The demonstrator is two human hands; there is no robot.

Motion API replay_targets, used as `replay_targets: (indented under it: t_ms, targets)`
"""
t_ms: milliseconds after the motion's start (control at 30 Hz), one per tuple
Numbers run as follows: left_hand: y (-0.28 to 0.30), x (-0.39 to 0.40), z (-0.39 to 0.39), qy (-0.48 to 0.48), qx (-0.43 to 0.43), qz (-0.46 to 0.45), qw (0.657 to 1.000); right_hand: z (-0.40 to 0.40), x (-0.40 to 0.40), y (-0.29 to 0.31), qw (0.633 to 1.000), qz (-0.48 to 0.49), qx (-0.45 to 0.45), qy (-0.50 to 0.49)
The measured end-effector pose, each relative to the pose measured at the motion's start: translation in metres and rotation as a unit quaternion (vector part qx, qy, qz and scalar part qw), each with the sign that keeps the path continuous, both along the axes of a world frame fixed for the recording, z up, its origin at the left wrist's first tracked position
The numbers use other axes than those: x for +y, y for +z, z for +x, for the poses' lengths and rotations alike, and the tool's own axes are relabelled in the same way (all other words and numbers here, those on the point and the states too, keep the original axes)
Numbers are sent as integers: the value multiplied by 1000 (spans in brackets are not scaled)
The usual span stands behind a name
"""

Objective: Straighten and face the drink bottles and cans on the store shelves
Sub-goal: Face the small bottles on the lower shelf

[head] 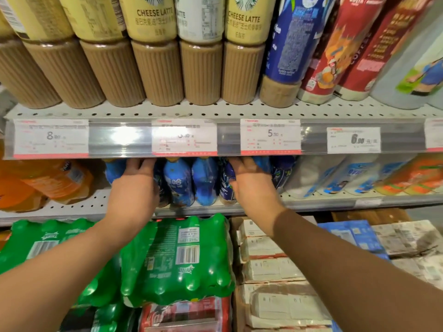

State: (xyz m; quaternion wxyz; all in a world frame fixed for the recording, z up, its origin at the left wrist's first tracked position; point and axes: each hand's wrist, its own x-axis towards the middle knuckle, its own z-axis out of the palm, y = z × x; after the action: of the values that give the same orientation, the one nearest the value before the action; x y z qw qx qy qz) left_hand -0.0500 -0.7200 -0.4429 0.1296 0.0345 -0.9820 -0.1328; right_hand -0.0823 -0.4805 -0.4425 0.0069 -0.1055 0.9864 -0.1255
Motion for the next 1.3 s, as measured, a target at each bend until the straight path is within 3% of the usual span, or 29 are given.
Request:
replay_targets:
  t_ms: [133,233,300,500,800,967,1133,1300]
  targets:
    - [-2,-6,-2,-12,7,-32,999,11,4,2,999,45,-16,10]
    - [-3,-9,-2,-23,3,-33,999,25,21,16,996,40,83,-12]
    - [-4,-12,-2,-27,1,-32,999,24,34,24,993,42,96,-61]
    - [-1,-9,5,-22,-20,-26,999,5,50,38,998,-4,7,-67]
    - [0,-12,13,-30,-24,14,999,15,53,34,994,-74,38,-72]
    - [0,-12,18,-53,-20,34,998,25,58,34,992,-84,-2,-90]
    - [-1,-12,20,-66,-21,49,996,63,60,22,981,-187,47,-21]
    - [2,-14,27,-63,-23,62,996,82,63,15,979,-141,140,-44]
